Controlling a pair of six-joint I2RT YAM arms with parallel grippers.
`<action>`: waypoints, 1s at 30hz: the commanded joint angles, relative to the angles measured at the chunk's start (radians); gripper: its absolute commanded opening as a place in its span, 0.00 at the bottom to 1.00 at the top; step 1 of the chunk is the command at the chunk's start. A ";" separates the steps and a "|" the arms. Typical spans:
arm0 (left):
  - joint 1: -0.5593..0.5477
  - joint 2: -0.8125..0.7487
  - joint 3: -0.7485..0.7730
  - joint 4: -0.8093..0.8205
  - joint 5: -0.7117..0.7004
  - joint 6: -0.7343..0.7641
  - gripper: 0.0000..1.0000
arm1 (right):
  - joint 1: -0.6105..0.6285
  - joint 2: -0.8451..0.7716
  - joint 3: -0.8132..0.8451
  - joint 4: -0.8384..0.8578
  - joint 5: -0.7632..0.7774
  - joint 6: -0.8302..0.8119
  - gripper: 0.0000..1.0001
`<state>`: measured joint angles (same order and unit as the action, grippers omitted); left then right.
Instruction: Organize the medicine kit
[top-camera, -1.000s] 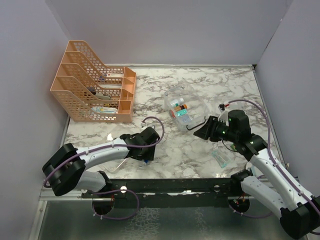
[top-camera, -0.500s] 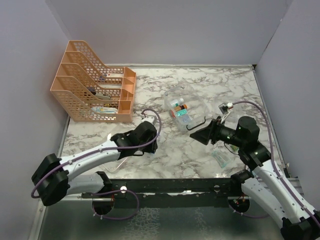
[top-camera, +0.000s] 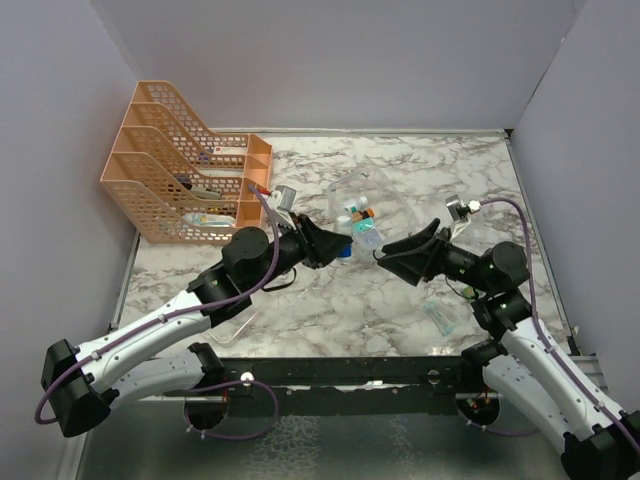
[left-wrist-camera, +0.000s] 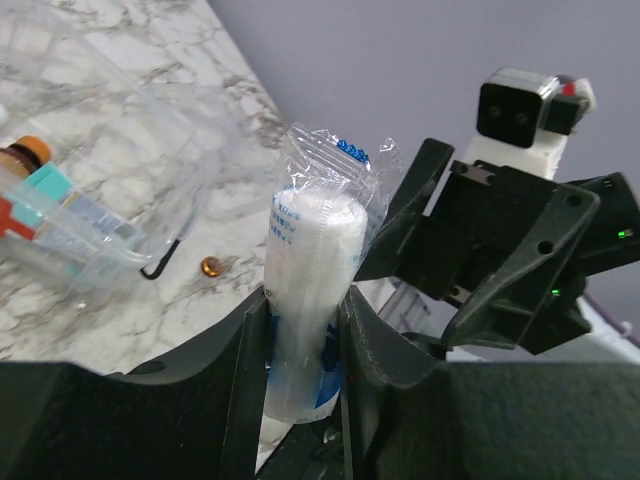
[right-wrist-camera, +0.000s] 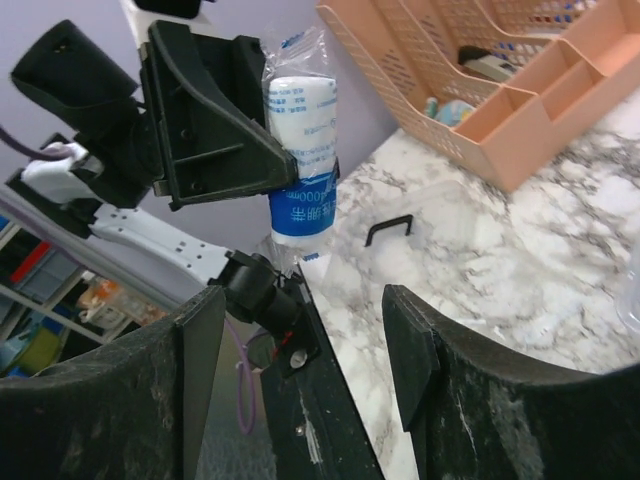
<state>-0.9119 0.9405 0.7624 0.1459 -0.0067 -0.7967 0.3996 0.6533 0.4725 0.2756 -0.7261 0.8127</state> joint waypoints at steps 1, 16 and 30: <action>-0.003 -0.014 0.016 0.172 0.059 -0.112 0.31 | 0.012 0.070 0.037 0.258 -0.101 0.069 0.65; -0.002 -0.026 -0.010 0.200 0.049 -0.130 0.31 | 0.217 0.286 0.179 0.228 0.056 -0.006 0.65; -0.002 -0.041 -0.039 0.200 0.042 -0.138 0.31 | 0.237 0.377 0.188 0.249 0.114 0.047 0.40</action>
<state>-0.9104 0.9253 0.7345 0.3054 0.0170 -0.9272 0.6292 1.0203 0.6369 0.4850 -0.6495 0.8478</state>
